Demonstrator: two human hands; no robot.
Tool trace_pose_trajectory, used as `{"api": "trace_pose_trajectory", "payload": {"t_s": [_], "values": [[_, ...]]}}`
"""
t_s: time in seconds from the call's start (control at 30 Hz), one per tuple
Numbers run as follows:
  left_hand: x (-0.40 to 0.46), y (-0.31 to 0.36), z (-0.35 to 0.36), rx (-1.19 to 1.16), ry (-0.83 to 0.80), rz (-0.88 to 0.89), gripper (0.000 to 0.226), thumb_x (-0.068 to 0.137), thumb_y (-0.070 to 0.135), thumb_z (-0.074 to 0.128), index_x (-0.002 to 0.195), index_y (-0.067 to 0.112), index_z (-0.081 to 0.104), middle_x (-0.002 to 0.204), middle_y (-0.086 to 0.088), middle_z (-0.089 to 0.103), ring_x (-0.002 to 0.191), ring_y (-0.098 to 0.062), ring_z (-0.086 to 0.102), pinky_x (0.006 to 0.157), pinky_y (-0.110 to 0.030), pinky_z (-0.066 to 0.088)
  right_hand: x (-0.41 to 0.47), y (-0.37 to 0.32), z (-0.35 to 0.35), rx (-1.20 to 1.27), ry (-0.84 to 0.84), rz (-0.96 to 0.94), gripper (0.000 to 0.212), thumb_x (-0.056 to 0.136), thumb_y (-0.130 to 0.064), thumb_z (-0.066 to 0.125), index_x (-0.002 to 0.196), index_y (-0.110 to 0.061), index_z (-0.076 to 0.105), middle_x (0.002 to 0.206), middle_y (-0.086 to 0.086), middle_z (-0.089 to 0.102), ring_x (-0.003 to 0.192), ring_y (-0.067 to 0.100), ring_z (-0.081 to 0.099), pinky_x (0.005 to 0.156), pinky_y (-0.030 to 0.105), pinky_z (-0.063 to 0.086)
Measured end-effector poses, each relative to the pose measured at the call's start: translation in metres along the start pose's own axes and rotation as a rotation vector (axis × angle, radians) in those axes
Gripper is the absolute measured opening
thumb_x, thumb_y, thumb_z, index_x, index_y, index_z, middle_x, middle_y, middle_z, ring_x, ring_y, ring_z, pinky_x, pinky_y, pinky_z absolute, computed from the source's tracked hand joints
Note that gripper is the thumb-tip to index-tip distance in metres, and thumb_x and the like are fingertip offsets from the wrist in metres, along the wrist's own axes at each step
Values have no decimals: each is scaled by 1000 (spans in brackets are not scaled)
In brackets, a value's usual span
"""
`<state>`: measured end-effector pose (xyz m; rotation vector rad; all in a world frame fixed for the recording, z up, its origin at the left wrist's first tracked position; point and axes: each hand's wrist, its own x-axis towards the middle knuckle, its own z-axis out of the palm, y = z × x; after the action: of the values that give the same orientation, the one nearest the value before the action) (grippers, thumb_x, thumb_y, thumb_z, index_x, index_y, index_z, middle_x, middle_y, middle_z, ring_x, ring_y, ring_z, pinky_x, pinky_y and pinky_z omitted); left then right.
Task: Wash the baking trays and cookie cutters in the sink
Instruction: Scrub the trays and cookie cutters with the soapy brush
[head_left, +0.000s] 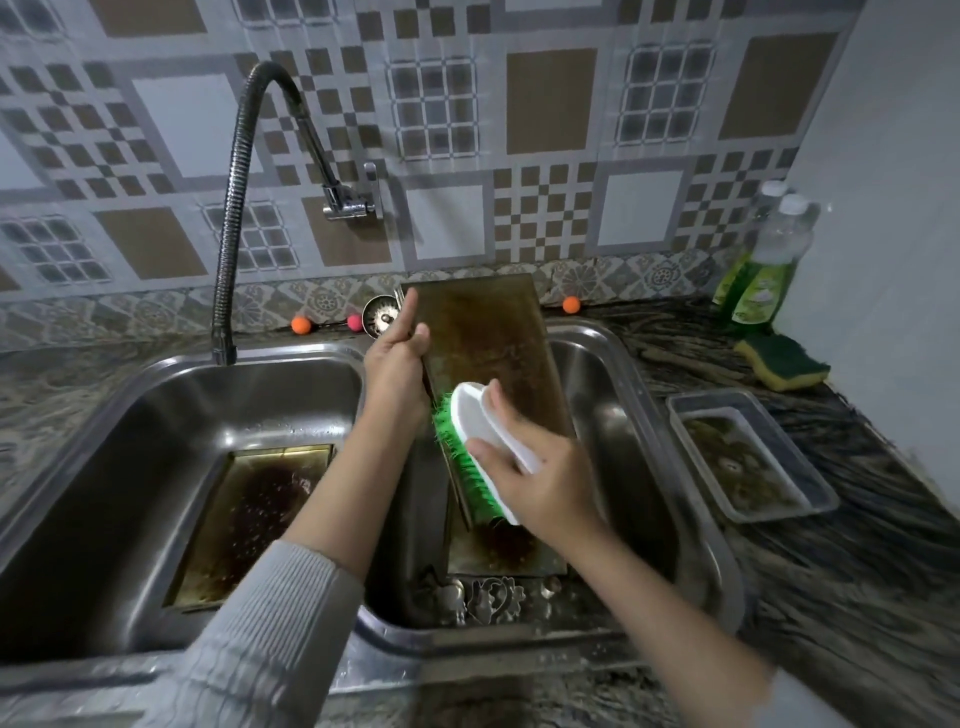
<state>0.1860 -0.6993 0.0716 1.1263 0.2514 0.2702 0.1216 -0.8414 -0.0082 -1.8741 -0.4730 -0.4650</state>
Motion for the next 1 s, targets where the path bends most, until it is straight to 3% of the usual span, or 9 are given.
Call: {"api": "trace_pose_trajectory", "payload": {"t_s": [0.1,0.2,0.33,0.47,0.53,0.63,0.73,0.87,1.0], "values": [[11,10,-15,-70,-14,-46,43,92,-6,46,118,25,62,150,-6,38,137,-21,38,113,-47,32,19,29,-29,-137,35,164,57,84,-32,69,136,-24,47,98,-7,68,81,11,67,64,12,46],[7,12,-16,10,18,-69,41,92,-2,48,113,29,64,146,-6,44,133,-23,43,110,-49,36,46,42,-58,-264,141,346,53,87,-34,66,136,-23,49,99,8,71,84,17,63,57,13,35],[-7,1,2,131,25,-63,43,92,1,53,125,27,60,127,-6,61,110,-18,57,104,-45,43,41,5,-41,-39,21,220,55,79,-50,65,131,-35,50,115,4,63,96,8,60,73,8,45],[-16,-1,18,177,7,-51,40,95,11,56,133,21,53,133,0,56,118,-11,52,97,-26,47,13,-4,-16,14,-104,151,56,65,-73,63,117,-64,46,123,-7,50,109,-7,51,90,10,40],[-15,-2,22,200,-13,-121,41,93,25,59,134,20,54,139,-5,52,129,-20,47,108,-39,40,8,1,-12,8,-121,150,55,64,-64,71,112,-71,45,127,-5,48,121,1,45,101,18,38],[-15,-1,24,223,-62,-249,53,91,41,57,136,13,50,149,-12,39,137,-34,35,110,-53,32,4,1,-10,63,-106,224,51,69,-35,74,97,-71,53,120,-3,48,118,8,48,102,27,44],[-16,-5,21,167,-156,-288,56,90,45,56,136,13,48,143,-9,46,132,-29,42,106,-54,36,1,-2,-9,74,-91,253,43,69,-36,70,106,-55,62,119,-5,49,114,5,50,91,13,43],[-16,-15,4,243,-282,-230,46,90,44,57,129,20,57,132,-3,58,125,-22,50,105,-48,39,0,4,-15,69,-5,314,47,78,-9,69,120,-29,61,115,0,52,110,9,53,88,5,42],[-22,-41,-29,417,-60,-157,42,93,27,59,134,19,54,127,-6,61,116,-20,58,104,-41,44,0,7,-27,117,47,370,47,82,0,65,121,-26,62,108,6,52,97,3,55,82,3,43]]}}
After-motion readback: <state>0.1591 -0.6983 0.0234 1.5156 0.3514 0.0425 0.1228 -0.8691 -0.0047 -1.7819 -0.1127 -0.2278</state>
